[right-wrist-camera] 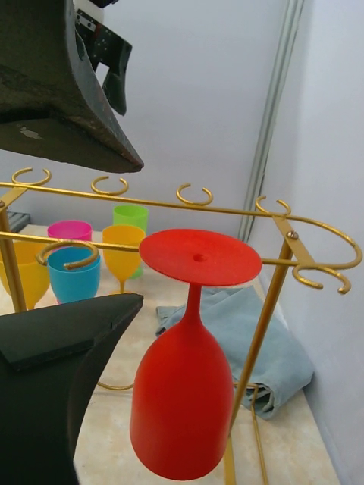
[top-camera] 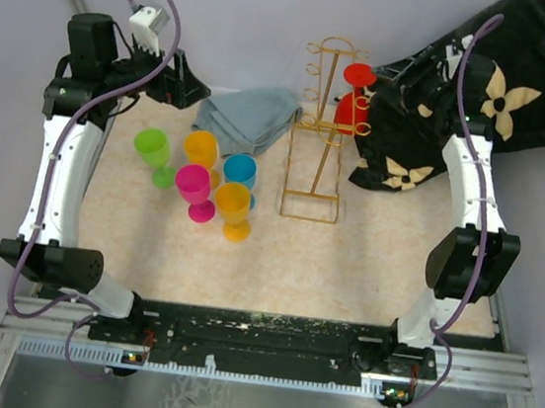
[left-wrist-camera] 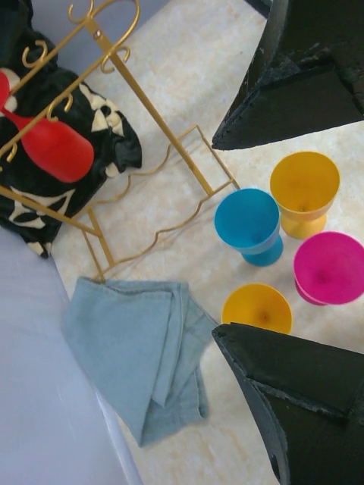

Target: Take the wine glass off the wine glass rack

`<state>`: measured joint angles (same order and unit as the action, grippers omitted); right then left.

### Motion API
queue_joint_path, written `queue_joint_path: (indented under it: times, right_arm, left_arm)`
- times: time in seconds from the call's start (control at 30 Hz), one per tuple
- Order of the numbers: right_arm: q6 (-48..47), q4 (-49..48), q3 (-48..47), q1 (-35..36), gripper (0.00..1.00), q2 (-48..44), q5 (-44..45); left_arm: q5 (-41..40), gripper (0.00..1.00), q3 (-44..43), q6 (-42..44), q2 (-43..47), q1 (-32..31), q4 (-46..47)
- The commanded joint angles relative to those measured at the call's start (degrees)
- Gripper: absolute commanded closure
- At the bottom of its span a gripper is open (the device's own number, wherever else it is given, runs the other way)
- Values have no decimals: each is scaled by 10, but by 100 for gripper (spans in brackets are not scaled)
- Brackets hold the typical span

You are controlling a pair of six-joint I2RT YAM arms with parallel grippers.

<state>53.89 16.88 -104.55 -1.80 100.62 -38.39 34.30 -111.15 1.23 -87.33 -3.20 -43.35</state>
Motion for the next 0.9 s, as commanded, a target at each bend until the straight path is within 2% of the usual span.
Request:
queue_joint_path:
  times: [0.0, 0.27, 0.47, 0.87]
  right_arm:
    - [49, -91, 28, -3, 37, -6, -18]
    - [110, -171, 73, -3, 46, 1, -10]
    - [139, -194, 78, -4, 57, 11, -10]
    - [150, -185, 81, -3, 62, 23, -2]
  left_arm:
    - [48, 0, 5, -26, 6, -14, 40]
    - [63, 0, 27, -28, 24, -27, 47]
    - [52, 0, 37, -21, 30, -28, 43]
    - [48, 0, 40, -14, 32, -28, 39]
